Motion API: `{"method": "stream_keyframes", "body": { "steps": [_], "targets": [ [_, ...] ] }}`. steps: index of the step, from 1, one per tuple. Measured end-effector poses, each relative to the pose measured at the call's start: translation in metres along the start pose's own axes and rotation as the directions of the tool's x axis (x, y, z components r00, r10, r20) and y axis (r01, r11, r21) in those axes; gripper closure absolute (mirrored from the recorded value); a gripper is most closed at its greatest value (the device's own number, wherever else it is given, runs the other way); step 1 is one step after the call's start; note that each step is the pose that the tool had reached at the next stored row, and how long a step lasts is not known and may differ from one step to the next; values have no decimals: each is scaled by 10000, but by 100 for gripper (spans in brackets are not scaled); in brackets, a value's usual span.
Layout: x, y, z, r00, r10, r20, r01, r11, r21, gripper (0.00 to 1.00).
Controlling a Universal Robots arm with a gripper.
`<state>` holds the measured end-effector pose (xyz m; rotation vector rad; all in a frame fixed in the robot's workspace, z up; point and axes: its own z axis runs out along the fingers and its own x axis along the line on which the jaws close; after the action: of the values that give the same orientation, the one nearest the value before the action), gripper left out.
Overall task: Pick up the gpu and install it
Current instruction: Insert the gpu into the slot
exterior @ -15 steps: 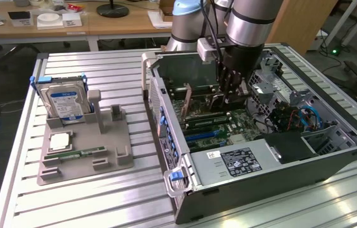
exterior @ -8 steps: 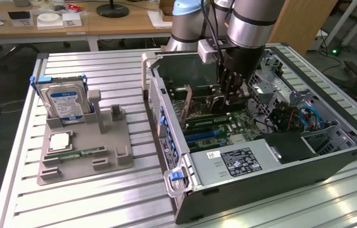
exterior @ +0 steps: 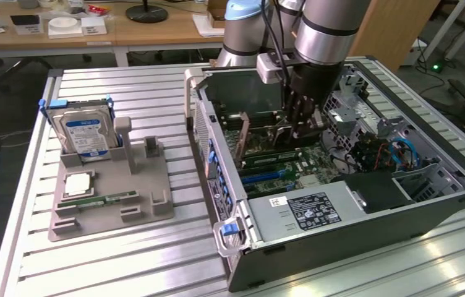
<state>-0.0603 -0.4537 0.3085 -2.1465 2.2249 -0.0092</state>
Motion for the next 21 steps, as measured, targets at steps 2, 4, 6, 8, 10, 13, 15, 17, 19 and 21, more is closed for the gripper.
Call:
{"method": "stream_keyframes", "body": {
  "steps": [2, 4, 6, 8, 10, 13, 15, 17, 19, 21],
  "targets": [
    [0, 2, 1, 10000, 0, -1, 0, 10000, -1, 73],
    [0, 2, 2, 10000, -1, 1, 1, 10000, 0, 73],
    [0, 2, 2, 10000, 0, 2, 0, 10000, 0, 73],
    [0, 2, 2, 10000, 0, 2, 0, 10000, 0, 73],
    [7, 2, 5, 10000, 1, 5, -1, 10000, 2, 73],
    [49, 0, 5, 10000, -1, -3, 1, 10000, 0, 73],
    [52, 1, 16, 10000, 1, -2, -1, 10000, 1, 73],
    [53, 4, 31, 10000, 1, -4, -1, 10000, 0, 73],
    [54, 18, 46, 10000, -1, -4, 1, 10000, 1, 73],
    [55, 30, 60, 10000, 0, -4, 0, 10000, 1, 73]
  ]
}}
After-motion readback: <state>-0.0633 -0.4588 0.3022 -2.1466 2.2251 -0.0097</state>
